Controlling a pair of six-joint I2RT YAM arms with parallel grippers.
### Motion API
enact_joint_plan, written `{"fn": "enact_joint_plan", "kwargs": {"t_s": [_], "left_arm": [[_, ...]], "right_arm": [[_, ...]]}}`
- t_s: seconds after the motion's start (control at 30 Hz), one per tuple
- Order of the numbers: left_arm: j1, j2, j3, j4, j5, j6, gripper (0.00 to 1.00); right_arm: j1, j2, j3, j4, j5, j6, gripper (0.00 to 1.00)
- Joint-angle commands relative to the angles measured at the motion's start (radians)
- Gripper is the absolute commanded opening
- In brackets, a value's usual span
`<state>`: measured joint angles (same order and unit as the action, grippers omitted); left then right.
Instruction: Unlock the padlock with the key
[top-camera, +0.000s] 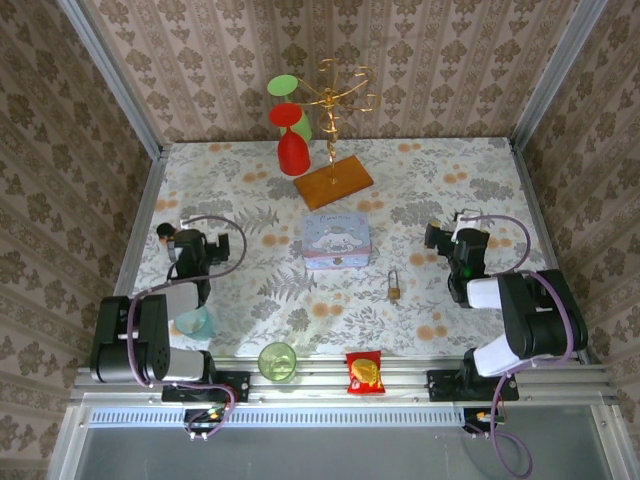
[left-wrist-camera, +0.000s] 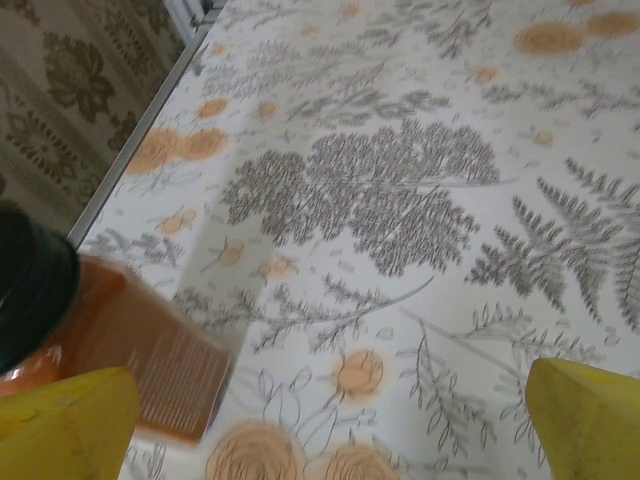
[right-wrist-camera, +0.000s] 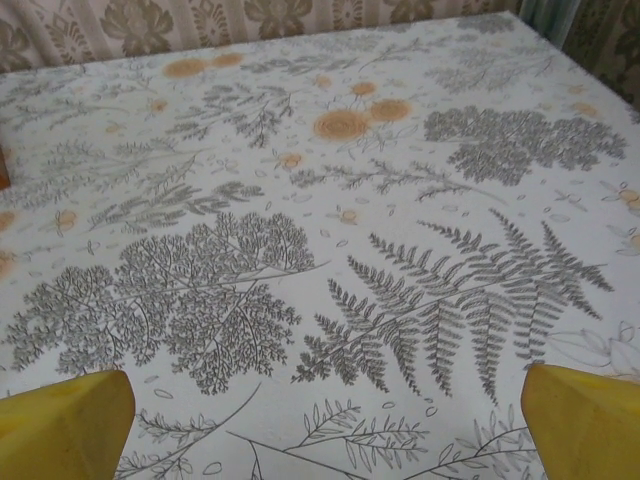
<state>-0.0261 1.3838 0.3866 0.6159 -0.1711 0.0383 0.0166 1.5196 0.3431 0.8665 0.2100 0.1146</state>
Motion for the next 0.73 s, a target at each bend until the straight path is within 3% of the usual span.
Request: {"fn": "enact_joint_plan", "kwargs": {"t_s": [0.0, 0.1, 0.17, 0.7], "left_arm": [[0.003, 0.061, 0.008, 0.184, 0.126, 0.006, 1.00], [0.018, 0.186, -0.041, 0.415, 0.107, 0.002, 1.00], [0.015, 0.155, -0.011, 0.302, 0.084, -0.021, 1.00], [-0.003, 0.173, -0.002, 0.319, 0.065, 0.013, 1.00]], "right_arm": [[0.000, 0.007, 0.024, 0.059, -0.027, -0.034, 1.00], [0.007, 0.008, 0.040, 0.031, -0.026, -0.043, 1.00], [0.007, 0.008, 0.040, 0.027, -0.023, -0.043, 1.00], [0.017, 0.010, 0.053, 0.008, -0.029, -0.058, 1.00]]}}
